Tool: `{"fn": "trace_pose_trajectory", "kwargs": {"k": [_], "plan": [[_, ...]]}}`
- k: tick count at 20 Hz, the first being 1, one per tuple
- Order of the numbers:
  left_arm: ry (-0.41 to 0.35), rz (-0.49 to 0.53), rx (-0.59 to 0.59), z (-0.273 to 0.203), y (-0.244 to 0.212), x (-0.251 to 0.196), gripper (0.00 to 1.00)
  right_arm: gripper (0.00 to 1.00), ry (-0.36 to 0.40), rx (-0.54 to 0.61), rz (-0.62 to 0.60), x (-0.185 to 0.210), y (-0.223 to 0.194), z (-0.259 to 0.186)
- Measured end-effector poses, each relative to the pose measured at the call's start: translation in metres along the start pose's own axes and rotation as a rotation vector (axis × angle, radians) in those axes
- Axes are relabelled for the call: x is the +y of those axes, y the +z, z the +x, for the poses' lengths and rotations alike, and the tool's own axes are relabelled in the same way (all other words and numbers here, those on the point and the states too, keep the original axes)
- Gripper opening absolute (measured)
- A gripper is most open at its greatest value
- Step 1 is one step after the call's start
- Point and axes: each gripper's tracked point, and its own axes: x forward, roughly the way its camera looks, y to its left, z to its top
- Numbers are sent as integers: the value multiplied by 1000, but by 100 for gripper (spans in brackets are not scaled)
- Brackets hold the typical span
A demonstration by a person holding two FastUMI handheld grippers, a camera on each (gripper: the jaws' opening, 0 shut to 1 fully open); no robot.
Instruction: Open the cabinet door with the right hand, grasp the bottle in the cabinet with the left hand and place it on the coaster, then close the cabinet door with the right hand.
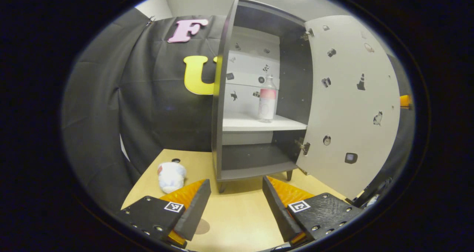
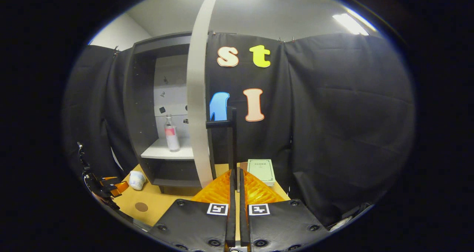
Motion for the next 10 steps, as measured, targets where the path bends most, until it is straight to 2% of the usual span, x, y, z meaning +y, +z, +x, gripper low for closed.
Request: {"fn": "trace_pose_trajectory", "kwargs": {"k": [4,10], "plan": [[-42,29,-7,21,17,-19,87,6,-91,-9,35,-17,0,0],[-66,68,-58,66,69,-43,85,2,-197,-55,103,-36,11,15]]}}
